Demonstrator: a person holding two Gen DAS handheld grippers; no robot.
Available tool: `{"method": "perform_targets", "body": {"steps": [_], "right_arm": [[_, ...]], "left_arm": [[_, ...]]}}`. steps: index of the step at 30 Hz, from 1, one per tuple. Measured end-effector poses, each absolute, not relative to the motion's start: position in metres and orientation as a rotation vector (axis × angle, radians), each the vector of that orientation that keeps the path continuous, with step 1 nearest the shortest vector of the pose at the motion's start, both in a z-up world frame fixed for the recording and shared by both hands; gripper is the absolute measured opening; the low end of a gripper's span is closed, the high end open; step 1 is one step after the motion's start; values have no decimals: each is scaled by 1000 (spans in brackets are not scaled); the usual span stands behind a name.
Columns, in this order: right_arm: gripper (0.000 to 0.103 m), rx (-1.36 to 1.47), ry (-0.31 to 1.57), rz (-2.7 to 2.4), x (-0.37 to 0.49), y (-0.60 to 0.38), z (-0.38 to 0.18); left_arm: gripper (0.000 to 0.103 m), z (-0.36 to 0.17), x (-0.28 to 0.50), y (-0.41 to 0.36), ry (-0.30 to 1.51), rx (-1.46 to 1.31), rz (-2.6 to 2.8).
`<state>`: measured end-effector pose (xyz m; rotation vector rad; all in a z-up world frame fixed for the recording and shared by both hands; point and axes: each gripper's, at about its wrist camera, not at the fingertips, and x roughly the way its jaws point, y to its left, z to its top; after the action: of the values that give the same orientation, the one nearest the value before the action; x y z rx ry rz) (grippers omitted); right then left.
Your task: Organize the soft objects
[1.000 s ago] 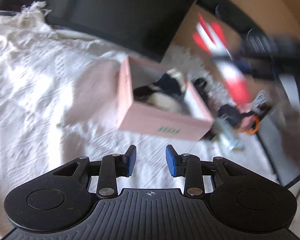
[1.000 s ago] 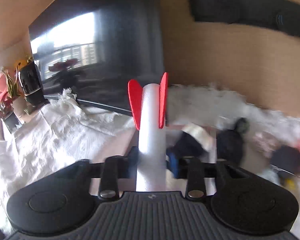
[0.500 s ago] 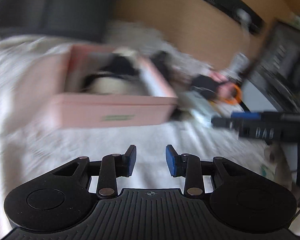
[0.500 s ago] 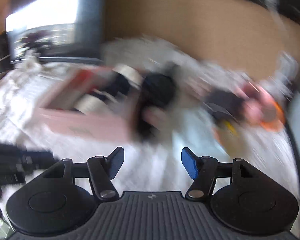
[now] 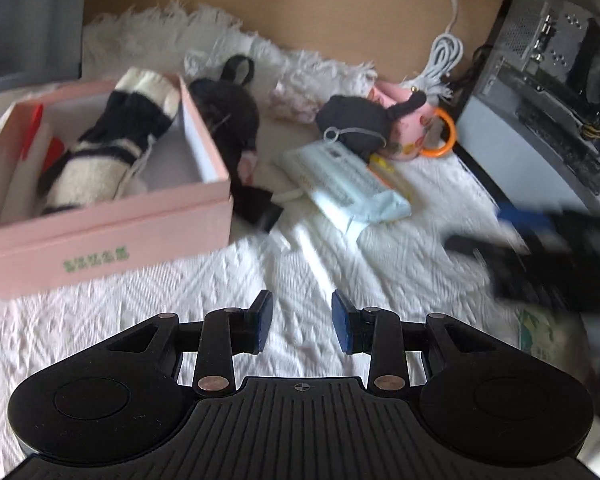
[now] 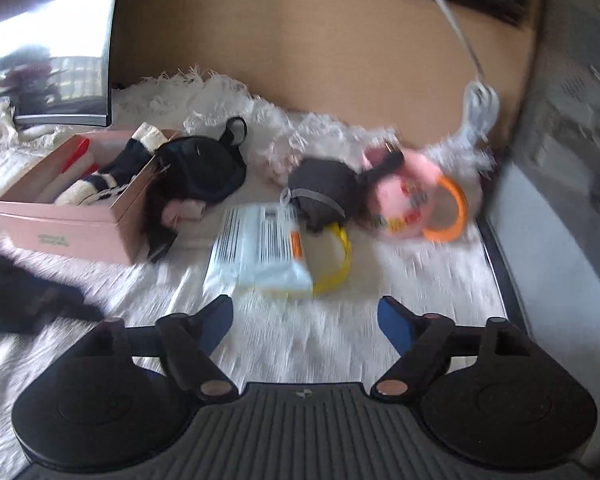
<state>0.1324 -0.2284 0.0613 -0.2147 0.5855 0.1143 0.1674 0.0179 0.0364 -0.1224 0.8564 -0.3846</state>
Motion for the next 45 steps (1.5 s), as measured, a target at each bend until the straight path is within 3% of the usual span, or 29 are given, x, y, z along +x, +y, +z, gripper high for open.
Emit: {"method": "perform_targets", "body": {"steps": [9,16,23,32,45], "right_arm": [[85,-337,687,214,239,-178,30],[86,-317,727,170,251,-174,15],[79,-214,758,179,233,-200,29],[78,-167,688,77,142,-242,55],[81,-49,718,-171,80,-294,12]], "left_arm": [[35,33,144,47,896,-153,-318],[35,31,141,59,905,-189,-281],[35,25,148,38,932,-159,-373],[35,24,158,22,919,-161,-425],[35,34,205,-32,835,33,-512]]}}
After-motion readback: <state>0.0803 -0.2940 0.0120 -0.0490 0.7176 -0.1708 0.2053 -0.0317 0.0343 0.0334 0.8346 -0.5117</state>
